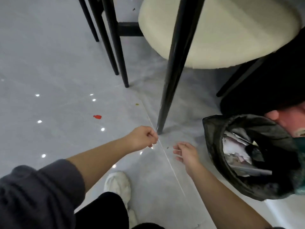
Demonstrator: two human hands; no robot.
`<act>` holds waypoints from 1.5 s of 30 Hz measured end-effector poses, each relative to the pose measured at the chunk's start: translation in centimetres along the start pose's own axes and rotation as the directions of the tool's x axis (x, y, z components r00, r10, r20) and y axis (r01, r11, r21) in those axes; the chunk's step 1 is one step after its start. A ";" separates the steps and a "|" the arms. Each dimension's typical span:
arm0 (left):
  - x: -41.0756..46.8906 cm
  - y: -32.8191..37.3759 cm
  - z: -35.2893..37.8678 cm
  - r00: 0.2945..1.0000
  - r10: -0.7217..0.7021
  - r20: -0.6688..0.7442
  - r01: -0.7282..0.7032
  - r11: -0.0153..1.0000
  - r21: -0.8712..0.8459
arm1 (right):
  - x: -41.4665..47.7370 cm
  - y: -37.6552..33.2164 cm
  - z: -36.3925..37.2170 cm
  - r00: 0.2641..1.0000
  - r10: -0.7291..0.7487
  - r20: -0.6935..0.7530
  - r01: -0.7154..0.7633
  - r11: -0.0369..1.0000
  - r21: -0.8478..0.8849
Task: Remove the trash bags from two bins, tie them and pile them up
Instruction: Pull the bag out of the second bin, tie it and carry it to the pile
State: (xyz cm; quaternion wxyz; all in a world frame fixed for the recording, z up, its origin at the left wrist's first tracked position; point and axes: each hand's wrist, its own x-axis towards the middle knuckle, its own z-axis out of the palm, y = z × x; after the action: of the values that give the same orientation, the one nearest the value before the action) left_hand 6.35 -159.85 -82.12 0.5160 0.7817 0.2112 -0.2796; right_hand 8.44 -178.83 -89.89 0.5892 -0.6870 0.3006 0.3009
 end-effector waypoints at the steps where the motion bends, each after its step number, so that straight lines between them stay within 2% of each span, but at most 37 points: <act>1: 1.2 -0.1 1.3 1.000 0.012 0.011 -0.012 1.000 0.002 | 1.0 0.8 -0.2 1.000 0.013 -0.001 -0.013 0.999 0.036; 8: 5.6 1.9 9.1 0.993 0.054 0.108 -0.053 0.998 -0.019 | 2.6 3.8 -3.6 0.998 0.057 0.020 -0.061 0.936 0.346; 12: 6.3 3.3 12.0 0.993 0.008 0.117 0.011 0.987 -0.159 | 1.3 4.5 -5.9 0.993 0.056 0.107 -0.109 0.794 0.597; 18: 7.6 5.9 16.5 0.991 -0.039 0.129 0.085 0.923 -0.376 | -0.5 5.6 -8.5 0.985 0.005 0.171 -0.138 0.616 0.775; 22: 7.1 7.2 17.6 0.994 -0.074 0.077 0.104 0.825 -0.555 | -1.8 6.4 -9.6 0.983 -0.035 0.180 -0.127 0.580 0.805; 24: 6.6 7.4 16.8 0.995 -0.093 0.044 0.101 0.822 -0.560 | -2.4 6.6 -10.1 0.983 -0.051 0.177 -0.118 0.563 0.818; 29: 4.7 7.2 14.4 0.990 -0.143 -0.017 0.122 0.898 -0.423 | -4.0 6.8 -11.2 0.976 -0.087 0.198 -0.117 0.560 0.820; 34: 2.0 7.3 12.4 0.988 -0.121 -0.100 0.092 0.963 -0.254 | -5.6 6.8 -11.2 0.916 -0.153 0.372 -0.189 0.653 0.733; 37: 1.0 6.6 11.0 0.983 -0.073 -0.168 0.044 0.985 -0.167 | -6.1 6.9 -11.0 0.888 -0.159 0.432 -0.224 0.670 0.707; 45: -1.0 4.0 10.9 0.959 -0.057 -0.279 0.004 0.982 -0.189 | -7.9 6.7 -12.8 0.920 -0.119 0.375 -0.185 0.710 0.679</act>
State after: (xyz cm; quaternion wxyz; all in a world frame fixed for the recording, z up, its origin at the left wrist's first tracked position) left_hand 5.68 -171.53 -82.09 0.5470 0.7585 0.3200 -0.1519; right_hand -0.96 -191.86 -86.46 0.8477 -0.3308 0.2806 0.3054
